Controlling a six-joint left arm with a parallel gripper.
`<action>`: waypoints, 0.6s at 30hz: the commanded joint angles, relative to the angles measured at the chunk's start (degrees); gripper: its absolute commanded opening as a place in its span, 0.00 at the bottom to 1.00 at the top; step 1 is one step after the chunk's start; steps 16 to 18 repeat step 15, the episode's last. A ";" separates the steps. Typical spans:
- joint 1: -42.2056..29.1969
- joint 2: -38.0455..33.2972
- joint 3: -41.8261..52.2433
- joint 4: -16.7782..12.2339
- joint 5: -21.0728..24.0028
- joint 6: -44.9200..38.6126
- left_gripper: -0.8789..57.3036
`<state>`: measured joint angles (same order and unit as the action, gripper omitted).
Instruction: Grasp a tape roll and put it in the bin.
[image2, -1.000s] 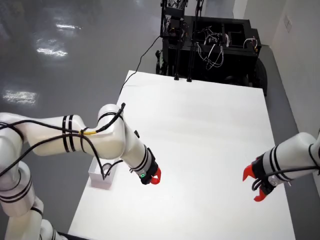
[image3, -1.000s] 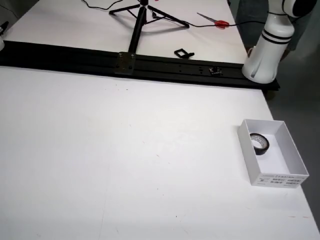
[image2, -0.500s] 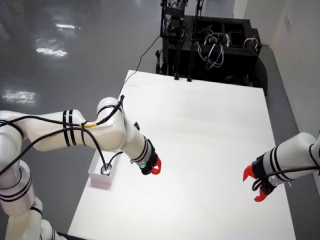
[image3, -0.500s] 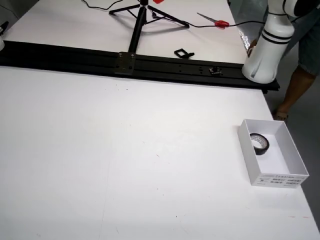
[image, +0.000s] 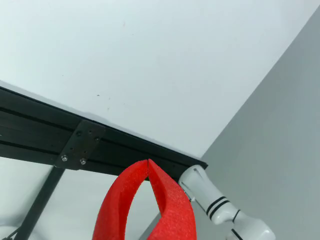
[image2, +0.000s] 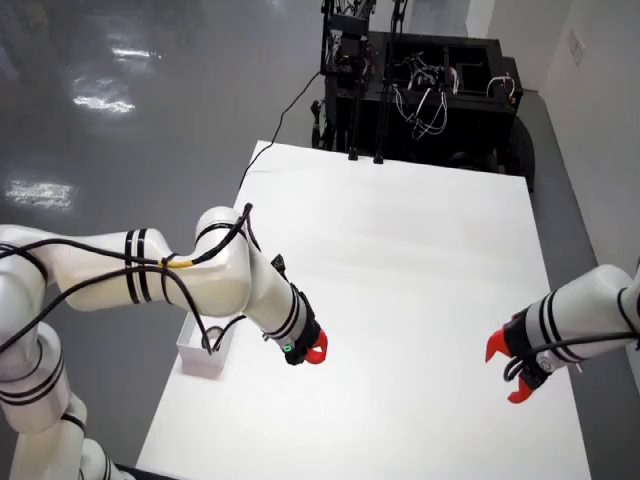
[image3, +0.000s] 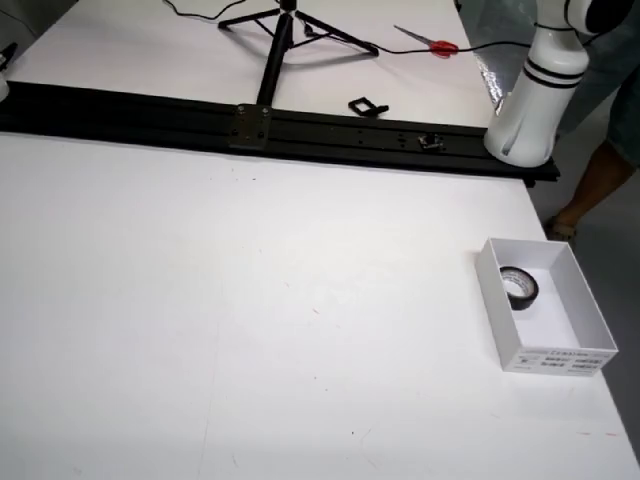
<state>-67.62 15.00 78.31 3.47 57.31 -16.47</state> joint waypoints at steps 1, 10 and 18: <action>2.50 0.03 0.00 -0.05 -0.09 -0.14 0.01; 4.17 -0.06 0.00 0.04 -0.09 0.65 0.01; 2.68 -0.06 0.00 0.04 -0.09 0.65 0.01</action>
